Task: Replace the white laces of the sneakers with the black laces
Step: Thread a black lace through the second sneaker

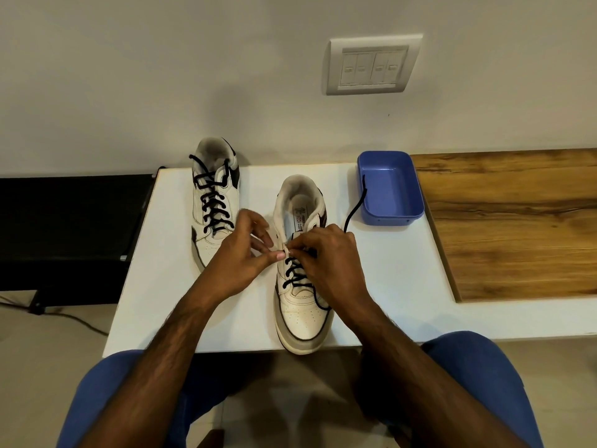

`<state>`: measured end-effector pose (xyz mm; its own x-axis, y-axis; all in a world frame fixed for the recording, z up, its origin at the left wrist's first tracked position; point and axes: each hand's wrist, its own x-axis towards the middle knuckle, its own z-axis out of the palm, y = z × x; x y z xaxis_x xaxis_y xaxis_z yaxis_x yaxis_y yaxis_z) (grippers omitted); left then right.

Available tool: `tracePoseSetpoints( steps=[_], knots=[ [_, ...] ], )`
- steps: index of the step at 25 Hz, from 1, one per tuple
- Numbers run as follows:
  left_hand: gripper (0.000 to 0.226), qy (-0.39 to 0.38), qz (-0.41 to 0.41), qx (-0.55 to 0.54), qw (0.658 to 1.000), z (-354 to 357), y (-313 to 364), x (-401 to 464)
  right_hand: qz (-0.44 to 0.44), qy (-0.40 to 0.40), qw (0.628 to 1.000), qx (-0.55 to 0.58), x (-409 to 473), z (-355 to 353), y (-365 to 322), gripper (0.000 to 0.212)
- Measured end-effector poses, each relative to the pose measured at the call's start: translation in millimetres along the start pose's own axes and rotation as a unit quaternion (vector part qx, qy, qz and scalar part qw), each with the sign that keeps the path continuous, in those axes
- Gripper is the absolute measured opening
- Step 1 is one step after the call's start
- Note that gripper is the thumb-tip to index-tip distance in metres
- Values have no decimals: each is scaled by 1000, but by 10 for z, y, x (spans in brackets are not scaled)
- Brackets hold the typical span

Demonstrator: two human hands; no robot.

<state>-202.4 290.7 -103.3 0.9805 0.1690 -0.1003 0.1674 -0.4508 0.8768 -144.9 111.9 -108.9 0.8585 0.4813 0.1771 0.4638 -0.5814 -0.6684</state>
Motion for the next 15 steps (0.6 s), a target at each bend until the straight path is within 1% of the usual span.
tracePoseSetpoints(
  steps=[2, 3, 4, 5, 7, 8, 9, 10, 11, 12, 14, 15],
  knots=[
    [19, -18, 37, 81, 996, 15, -29, -8, 35, -13, 996, 84, 11, -2, -13, 22],
    [15, -34, 63, 112, 991, 26, -40, -19, 54, -23, 991, 121, 15, -5, -16, 30],
    [17, -46, 85, 138, 986, 37, -49, -29, 59, -29, 988, 142, 17, -10, -13, 36],
    [19, -47, 103, 161, 981, 44, -53, -34, 53, -33, 987, 146, 17, -17, -3, 37],
    [19, -33, 124, 189, 974, 36, -39, -34, 30, -42, 988, 143, 13, -42, 5, 30],
    [20, -30, 128, 185, 974, 27, -32, -32, 21, -51, 990, 133, 8, -64, -5, 28],
    [20, -32, 130, 163, 978, 15, -19, -38, 16, -60, 991, 122, 6, -85, -20, 28],
    [19, -35, 133, 117, 984, 1, 15, -46, 17, -67, 992, 110, 4, -102, -39, 29],
    [16, -33, 137, 53, 989, -17, 57, -51, 18, -71, 992, 98, 9, -110, -50, 30],
    [18, -22, 139, -25, 990, -43, 106, -49, 19, -72, 993, 89, 13, -117, -60, 31],
    [33, 20, 120, -190, 974, -110, 224, -46, 24, -70, 994, 85, 16, -119, -64, 31],
    [34, 39, 105, -239, 965, -143, 256, -55, 24, -67, 994, 88, 18, -121, -61, 31]
  ],
)
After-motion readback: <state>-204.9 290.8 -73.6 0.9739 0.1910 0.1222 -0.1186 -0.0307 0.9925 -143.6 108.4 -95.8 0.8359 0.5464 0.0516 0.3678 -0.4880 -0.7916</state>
